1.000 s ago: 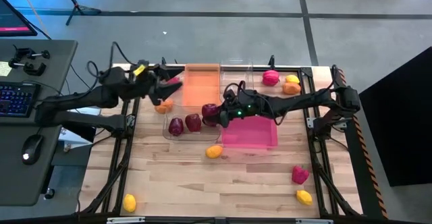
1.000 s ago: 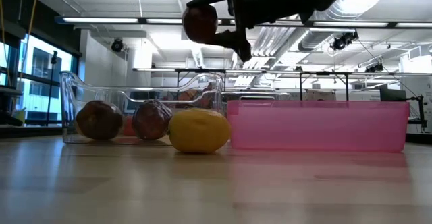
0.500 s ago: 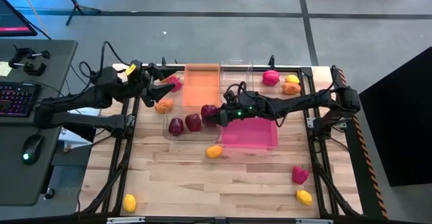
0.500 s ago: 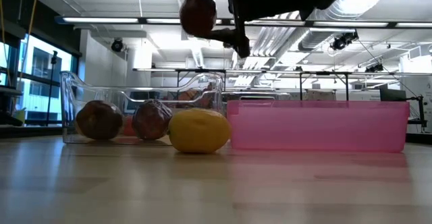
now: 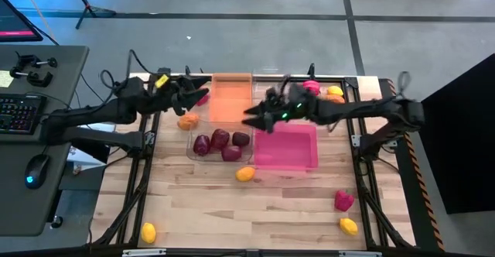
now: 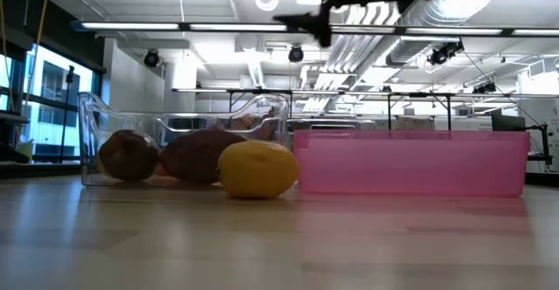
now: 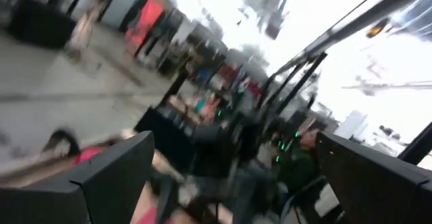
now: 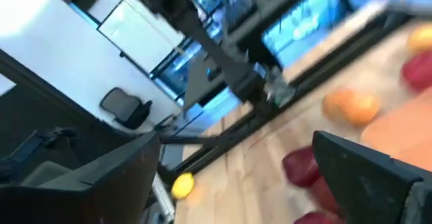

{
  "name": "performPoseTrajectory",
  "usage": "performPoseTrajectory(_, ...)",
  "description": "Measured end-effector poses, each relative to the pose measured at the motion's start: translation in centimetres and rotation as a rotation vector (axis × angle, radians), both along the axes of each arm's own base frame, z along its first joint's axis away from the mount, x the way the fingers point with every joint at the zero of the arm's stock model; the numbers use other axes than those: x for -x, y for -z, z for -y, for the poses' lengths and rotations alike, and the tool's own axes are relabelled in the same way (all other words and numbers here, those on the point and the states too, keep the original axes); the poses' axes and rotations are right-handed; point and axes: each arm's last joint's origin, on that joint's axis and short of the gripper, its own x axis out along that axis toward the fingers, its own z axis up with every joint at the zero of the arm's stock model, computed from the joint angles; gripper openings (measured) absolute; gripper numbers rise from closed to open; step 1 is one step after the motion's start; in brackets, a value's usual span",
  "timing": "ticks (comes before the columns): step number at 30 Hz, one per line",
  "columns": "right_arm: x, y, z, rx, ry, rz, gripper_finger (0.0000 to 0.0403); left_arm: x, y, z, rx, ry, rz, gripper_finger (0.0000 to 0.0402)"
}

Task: Sort produce into baskets
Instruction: Put the bell pepper into the orange bin

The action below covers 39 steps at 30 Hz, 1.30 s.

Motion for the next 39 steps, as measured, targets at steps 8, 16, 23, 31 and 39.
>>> performPoseTrajectory(8,7.6,-5.9,1.0,0.175,0.194,0.017,0.0376,-1.7,-1.4,-2.2,0.138,-0.178,-0.616,0.0395)
performPoseTrajectory(16,9.8,-6.4,0.3,0.140,0.246,-0.050,0.0376,-0.4,4.1,-12.0,0.322,-0.333,-1.312,0.0395)
performPoseTrajectory(23,8.4,-4.9,-1.7,0.084,0.154,-0.139,0.0376,-0.2,10.7,-18.8,0.443,-0.193,-1.457,0.0395)
performPoseTrajectory(31,7.3,-4.2,-3.6,0.081,0.171,-0.167,0.0376,-2.1,14.9,-20.6,0.340,-0.036,-1.594,0.0395)
performPoseTrajectory(39,7.3,-4.2,-4.1,0.075,0.237,-0.167,0.0376,-3.1,17.8,-21.8,0.338,0.003,-1.650,0.0395)
